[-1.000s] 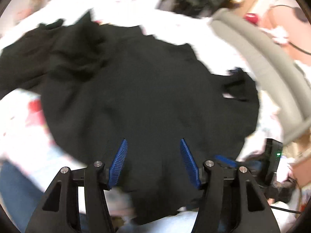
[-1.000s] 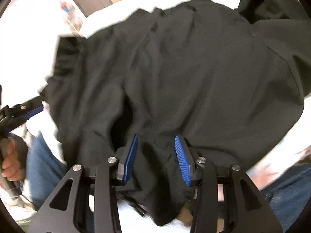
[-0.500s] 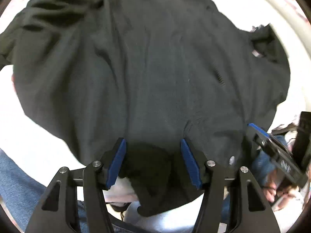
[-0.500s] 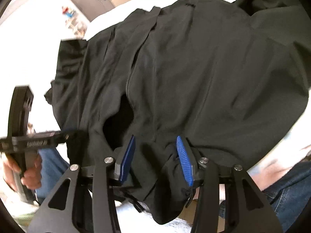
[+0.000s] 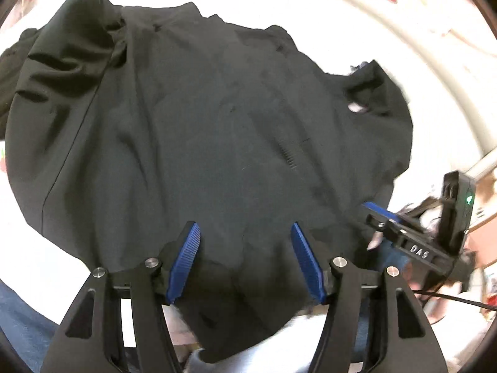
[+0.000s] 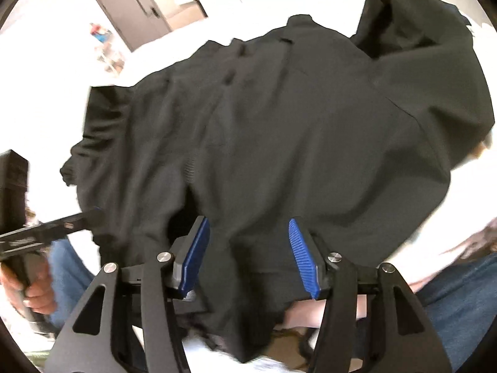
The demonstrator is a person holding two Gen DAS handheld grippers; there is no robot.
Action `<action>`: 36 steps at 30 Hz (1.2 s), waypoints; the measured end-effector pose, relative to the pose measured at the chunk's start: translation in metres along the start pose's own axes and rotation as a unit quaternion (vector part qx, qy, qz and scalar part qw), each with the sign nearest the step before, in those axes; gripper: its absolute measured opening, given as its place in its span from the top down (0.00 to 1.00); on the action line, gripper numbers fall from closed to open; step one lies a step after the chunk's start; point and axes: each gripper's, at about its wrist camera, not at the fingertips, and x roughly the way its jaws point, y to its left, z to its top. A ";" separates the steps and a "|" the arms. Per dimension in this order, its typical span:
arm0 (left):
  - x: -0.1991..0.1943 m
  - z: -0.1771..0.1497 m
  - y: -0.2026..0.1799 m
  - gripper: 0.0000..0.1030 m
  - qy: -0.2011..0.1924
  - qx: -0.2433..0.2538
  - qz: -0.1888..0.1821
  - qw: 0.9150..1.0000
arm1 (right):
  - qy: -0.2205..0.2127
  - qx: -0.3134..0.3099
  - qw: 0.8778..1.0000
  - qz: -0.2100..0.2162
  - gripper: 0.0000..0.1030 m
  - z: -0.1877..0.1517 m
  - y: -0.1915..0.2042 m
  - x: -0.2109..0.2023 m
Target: Fold clothes
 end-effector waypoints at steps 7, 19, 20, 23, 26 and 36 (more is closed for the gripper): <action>-0.058 -0.014 0.047 0.40 -0.101 -0.083 -0.080 0.988 | -0.039 0.045 0.998 0.023 0.47 0.000 -0.022 -0.019; -0.081 -0.060 0.059 0.68 -0.109 -0.092 0.011 0.990 | -0.009 0.025 1.000 0.002 0.47 0.011 0.000 -0.013; -0.083 -0.063 0.058 0.70 -0.112 -0.087 0.018 0.990 | -0.013 0.017 1.000 0.002 0.47 0.013 0.004 -0.015; -0.082 -0.069 0.055 0.70 -0.101 -0.069 0.049 0.991 | -0.019 -0.015 0.999 0.024 0.47 0.018 0.025 -0.017; -0.064 -0.064 0.053 0.69 -0.040 -0.042 0.088 0.994 | -0.008 -0.047 0.997 0.060 0.49 0.023 0.064 0.002; -0.098 -0.068 0.026 0.69 -0.053 0.013 0.019 0.998 | -0.020 0.046 0.999 -0.007 0.50 0.011 0.006 -0.020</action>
